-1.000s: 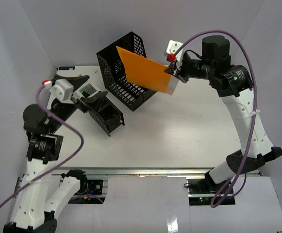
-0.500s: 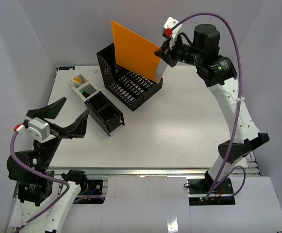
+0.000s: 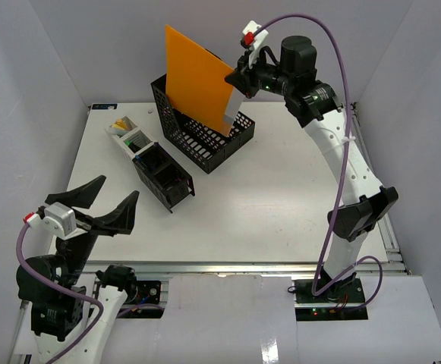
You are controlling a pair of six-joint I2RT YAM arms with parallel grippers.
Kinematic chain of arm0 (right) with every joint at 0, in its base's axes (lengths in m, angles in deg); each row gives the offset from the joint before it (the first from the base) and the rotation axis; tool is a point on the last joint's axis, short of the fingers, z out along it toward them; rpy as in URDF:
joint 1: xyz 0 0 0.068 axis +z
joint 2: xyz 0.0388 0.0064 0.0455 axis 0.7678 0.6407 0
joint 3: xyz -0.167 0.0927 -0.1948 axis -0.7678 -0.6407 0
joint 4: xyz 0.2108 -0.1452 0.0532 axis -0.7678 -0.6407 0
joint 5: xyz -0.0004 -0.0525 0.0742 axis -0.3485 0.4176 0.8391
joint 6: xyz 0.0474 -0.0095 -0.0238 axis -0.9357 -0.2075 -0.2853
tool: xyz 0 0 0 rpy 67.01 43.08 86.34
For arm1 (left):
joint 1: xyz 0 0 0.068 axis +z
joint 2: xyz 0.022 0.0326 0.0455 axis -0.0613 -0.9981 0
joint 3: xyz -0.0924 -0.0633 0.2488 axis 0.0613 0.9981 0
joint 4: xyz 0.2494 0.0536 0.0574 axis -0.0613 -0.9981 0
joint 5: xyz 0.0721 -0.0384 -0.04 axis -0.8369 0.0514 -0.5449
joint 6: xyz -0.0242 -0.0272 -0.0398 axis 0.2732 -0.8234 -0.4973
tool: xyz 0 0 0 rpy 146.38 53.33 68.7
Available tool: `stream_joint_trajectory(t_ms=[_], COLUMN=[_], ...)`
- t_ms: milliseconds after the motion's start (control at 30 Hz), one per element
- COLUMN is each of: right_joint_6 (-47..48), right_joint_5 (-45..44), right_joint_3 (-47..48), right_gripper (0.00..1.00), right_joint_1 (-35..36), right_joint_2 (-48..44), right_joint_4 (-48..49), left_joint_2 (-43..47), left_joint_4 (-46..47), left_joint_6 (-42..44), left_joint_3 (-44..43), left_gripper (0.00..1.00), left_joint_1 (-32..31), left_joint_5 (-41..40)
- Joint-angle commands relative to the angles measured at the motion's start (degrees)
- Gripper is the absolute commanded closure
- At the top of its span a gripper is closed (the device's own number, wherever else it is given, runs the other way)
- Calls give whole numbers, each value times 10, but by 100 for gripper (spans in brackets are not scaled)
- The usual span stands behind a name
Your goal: Organize the desk
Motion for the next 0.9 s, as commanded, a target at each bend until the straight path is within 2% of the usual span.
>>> stream_joint_trajectory(t_ms=[0,400,767,800,833,867], right_joint_6=[-42,-107,-86,-79,-70,-57], right_joint_5=[-9,-32,-41,-34,-24,-16], right_joint_3=[27,-39,-146,-150,-152,-149], right_gripper=[92,92,92,85,74,55], right_joint_1=[8,13,10,10,10,12], right_joint_2=[19,51,23,21,20,18], right_joint_4=[99,168,202,203,204,198], left_joint_2=[8,23,23,24,24,23], left_joint_4=[-20,-23,-24,-23,-23,-23], left_joint_6=[-19,-34,-37,-40,-42,-45], left_joint_3=[10,29,36,37,38,38], left_gripper=[2,2,2,2,2,2], left_joint_1=[-1,-1,-1,-1,-1,-1], left_joint_5=[-9,-7,0,2,3,5])
